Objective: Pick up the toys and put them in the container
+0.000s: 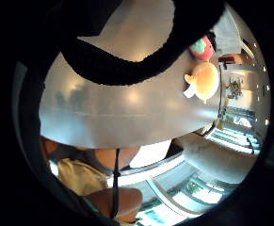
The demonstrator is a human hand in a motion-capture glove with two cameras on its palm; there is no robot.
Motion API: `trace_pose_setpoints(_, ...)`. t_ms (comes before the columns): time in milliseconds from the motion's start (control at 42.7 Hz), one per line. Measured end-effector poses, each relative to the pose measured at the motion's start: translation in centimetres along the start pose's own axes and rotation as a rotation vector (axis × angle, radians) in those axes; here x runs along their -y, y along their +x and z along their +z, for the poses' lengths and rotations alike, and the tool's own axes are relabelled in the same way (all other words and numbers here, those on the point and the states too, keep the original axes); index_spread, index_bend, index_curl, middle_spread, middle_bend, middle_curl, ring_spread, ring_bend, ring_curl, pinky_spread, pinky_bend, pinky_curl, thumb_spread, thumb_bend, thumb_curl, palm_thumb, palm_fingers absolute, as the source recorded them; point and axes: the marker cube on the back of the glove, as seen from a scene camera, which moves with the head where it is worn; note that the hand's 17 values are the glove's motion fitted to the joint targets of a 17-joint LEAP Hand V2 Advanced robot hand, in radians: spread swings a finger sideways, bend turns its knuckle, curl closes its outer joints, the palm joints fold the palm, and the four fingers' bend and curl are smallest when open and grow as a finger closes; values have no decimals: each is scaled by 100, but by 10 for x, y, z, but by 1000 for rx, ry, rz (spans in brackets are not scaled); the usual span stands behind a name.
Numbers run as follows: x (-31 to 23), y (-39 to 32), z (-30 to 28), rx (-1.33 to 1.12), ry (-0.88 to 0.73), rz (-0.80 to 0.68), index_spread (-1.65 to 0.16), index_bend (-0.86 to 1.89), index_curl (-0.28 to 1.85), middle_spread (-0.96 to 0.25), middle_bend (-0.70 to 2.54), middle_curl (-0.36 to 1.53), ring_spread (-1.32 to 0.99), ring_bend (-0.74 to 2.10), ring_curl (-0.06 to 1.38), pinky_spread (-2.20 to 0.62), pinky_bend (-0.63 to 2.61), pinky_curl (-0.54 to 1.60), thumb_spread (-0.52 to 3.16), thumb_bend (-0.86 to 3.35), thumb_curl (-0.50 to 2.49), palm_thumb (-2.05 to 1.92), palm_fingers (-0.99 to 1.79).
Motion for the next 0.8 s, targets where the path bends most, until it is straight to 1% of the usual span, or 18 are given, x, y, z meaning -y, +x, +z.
trace_pose_setpoints(70,-1,5,3,15,2,-8,-15,16,6,0,6,1,1,12,0,0,73,18,63,8,2,9,-8)
trace_pose_setpoints(164,-2,6,5,26,3,-18,-19,18,10,1,9,2,2,15,1,1,82,24,91,10,5,10,-13)
trace_pose_setpoints(327,-1,9,2,-34,-7,-1,-23,18,16,1,10,5,2,17,4,1,88,28,121,10,9,8,-16)
trace_pose_setpoints(632,-1,18,-1,-30,20,12,-25,17,24,1,11,9,2,17,8,1,89,31,144,9,15,6,-19)
trace_pose_setpoints(725,-2,42,-5,-44,76,48,-25,13,24,1,11,10,2,18,10,1,91,32,147,9,17,5,-21)
trace_pose_setpoints(795,0,65,-9,-68,120,88,-25,4,21,1,8,10,2,22,12,1,96,34,148,9,19,7,-29)
